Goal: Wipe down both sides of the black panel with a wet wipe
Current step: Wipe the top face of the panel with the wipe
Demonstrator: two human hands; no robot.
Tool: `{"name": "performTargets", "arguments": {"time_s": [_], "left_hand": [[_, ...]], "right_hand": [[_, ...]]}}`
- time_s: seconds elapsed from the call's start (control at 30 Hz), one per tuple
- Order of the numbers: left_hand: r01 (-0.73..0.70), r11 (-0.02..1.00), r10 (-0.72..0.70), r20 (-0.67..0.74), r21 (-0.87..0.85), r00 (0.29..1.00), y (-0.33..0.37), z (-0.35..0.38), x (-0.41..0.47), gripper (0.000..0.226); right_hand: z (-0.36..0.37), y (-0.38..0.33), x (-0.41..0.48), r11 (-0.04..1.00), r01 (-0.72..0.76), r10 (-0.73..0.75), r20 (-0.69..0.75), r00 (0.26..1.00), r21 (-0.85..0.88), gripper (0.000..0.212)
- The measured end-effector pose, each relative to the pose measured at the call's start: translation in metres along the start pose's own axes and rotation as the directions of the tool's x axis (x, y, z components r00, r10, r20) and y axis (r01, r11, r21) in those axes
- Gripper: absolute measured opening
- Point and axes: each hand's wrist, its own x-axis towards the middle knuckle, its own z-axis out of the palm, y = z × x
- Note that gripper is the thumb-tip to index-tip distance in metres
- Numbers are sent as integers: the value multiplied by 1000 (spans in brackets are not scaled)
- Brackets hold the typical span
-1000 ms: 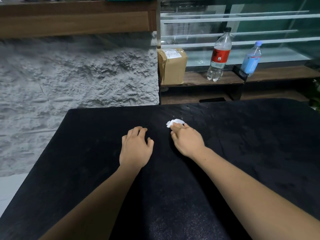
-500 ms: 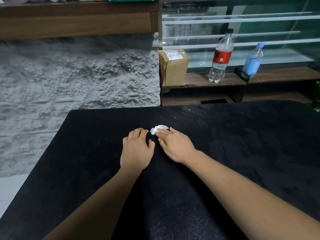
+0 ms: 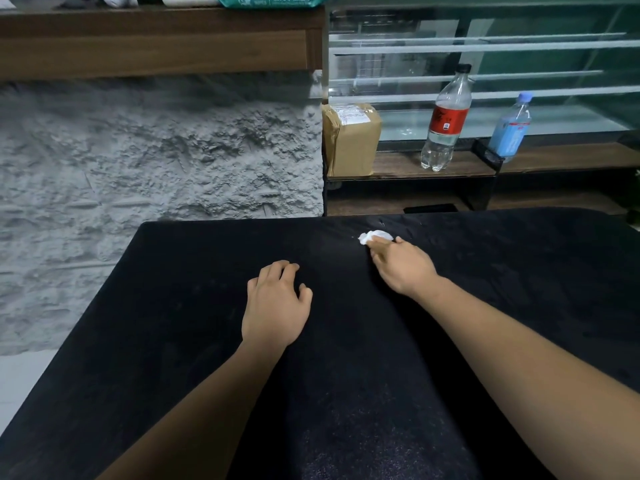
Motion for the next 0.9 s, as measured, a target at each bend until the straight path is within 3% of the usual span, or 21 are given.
{"name": "performTargets", "arguments": {"time_s": [0.3, 0.67, 0.9], "left_hand": [[9, 1000, -9, 4, 5, 1000, 1, 0, 0, 48], [11, 1000, -11, 7, 30, 1000, 0, 1, 0, 50], [10, 1000, -10, 3, 26, 1000, 0, 1, 0, 48]], "right_hand": [[6, -25, 6, 999, -2, 3, -28, 1000, 43, 36], [28, -102, 4, 962, 269, -269, 7, 963, 47, 38], [27, -99, 12, 949, 311, -312, 18, 950, 54, 31]]}}
